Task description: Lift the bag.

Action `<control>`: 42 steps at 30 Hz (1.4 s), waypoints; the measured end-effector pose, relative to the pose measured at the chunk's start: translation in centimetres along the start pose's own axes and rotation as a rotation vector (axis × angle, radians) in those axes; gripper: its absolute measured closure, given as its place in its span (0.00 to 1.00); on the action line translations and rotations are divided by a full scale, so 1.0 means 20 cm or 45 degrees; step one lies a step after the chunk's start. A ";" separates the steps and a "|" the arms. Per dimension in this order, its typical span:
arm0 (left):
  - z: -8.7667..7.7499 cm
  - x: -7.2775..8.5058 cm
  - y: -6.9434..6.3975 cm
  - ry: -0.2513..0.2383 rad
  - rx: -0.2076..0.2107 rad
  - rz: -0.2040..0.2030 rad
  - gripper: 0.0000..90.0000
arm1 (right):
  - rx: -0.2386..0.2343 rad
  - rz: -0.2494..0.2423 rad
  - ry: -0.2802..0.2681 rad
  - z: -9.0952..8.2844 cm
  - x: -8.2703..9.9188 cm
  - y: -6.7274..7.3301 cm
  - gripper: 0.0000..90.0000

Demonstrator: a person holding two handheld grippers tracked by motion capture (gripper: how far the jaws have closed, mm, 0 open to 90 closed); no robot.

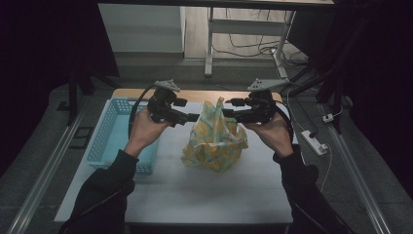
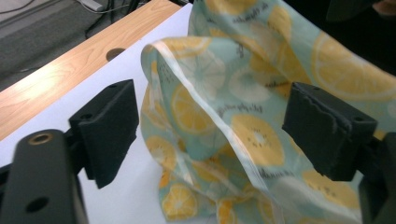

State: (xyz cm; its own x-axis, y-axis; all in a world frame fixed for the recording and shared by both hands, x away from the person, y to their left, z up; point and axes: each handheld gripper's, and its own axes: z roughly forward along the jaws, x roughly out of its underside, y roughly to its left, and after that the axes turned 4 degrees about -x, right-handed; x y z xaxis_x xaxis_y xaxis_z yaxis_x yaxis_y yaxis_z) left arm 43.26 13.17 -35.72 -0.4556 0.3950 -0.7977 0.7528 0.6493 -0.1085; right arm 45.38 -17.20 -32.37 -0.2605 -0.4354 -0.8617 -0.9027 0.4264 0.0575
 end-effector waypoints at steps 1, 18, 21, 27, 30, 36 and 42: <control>0.00 0.02 0.00 -0.002 0.007 -0.003 0.17 | 0.004 0.002 0.000 0.00 0.01 0.00 0.46; -0.04 0.28 0.02 -0.041 -0.014 -0.033 0.02 | 0.033 0.038 0.002 -0.04 0.16 0.00 0.30; -0.05 0.33 0.02 -0.035 -0.024 -0.033 0.00 | 0.035 0.060 0.005 -0.05 0.20 0.00 0.25; -0.07 0.43 0.03 -0.041 -0.024 -0.074 0.00 | 0.044 0.095 0.031 -0.06 0.28 -0.01 0.14; -0.08 0.49 0.03 -0.043 0.000 -0.088 0.00 | 0.064 0.103 0.048 -0.06 0.32 0.00 0.08; -0.09 0.57 0.02 -0.004 -0.011 -0.114 0.00 | 0.081 0.112 0.048 -0.06 0.40 0.00 0.05; -0.12 0.64 -0.03 -0.017 -0.042 -0.118 0.00 | 0.086 0.120 0.047 -0.07 0.46 0.01 0.04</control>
State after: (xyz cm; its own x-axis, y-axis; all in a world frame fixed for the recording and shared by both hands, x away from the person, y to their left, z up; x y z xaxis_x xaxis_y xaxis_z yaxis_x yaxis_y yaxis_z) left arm 35.83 19.39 -44.33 -0.5161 0.3236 -0.7930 0.6916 0.7037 -0.1630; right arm 42.32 -22.18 -39.58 -0.3571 -0.4191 -0.8348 -0.8488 0.5186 0.1027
